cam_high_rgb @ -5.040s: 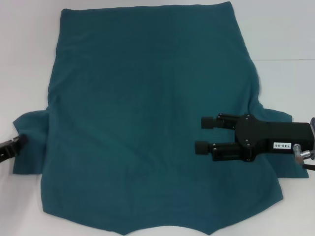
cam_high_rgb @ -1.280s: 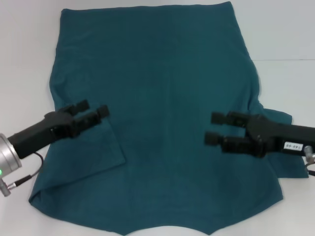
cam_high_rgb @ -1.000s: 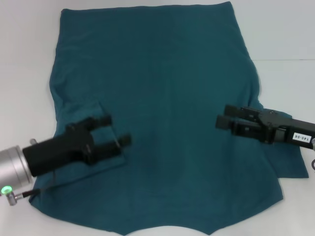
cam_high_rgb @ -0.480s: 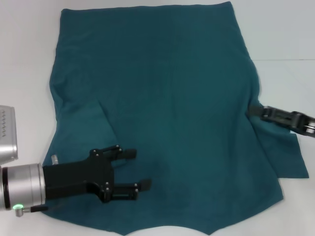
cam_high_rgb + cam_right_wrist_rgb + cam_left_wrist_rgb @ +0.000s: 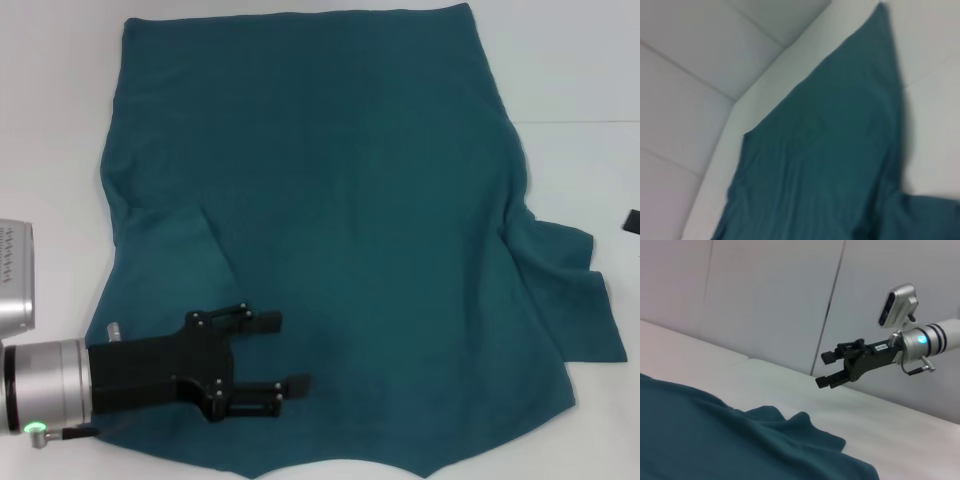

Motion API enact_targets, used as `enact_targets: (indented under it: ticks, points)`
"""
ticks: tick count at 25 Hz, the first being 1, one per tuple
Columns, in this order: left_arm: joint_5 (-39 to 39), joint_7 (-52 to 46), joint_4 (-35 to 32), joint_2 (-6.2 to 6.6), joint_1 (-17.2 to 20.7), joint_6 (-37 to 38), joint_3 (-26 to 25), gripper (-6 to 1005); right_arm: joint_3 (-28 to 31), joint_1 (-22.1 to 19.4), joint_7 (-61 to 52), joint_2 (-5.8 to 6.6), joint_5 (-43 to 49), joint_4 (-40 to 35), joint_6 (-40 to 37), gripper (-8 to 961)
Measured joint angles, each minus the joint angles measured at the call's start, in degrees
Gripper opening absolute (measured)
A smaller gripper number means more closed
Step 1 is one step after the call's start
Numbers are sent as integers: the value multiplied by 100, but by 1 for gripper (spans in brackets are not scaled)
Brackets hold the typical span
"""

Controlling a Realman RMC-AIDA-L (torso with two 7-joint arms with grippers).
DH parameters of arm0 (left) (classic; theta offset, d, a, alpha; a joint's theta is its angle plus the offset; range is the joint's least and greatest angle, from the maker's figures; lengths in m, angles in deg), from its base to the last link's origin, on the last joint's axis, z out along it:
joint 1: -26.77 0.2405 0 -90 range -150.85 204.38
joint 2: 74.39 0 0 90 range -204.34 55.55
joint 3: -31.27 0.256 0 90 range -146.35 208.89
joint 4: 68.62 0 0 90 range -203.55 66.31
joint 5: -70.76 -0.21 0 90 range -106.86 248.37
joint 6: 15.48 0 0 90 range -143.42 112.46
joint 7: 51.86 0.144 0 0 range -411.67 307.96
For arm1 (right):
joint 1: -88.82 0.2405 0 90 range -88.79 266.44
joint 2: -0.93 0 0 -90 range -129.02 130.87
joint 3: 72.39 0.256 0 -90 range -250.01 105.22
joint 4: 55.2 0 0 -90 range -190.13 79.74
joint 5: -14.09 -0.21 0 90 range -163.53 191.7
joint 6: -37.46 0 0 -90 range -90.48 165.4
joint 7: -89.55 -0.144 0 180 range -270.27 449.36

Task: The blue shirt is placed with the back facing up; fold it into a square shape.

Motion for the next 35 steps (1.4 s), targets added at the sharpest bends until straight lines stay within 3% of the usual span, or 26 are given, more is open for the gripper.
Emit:
enact_targets:
  ticks: [7,13,25,35]
  points:
    - [-2,3,2,0,14,-1,4,887,8,49,-438,141,662,-14,505,887]
    - [-2,5,24,0,-5,-23,5,887,-50,155,-541,138,740,3,553,880]
    - [-2,45,58,0,14,-49,-41,888,-81,385,-354,-274,980,66,779,867]
    - [-2,52,67,0,21,-78,-49,888,-82,487,-97,-399,992,260,1121,856]
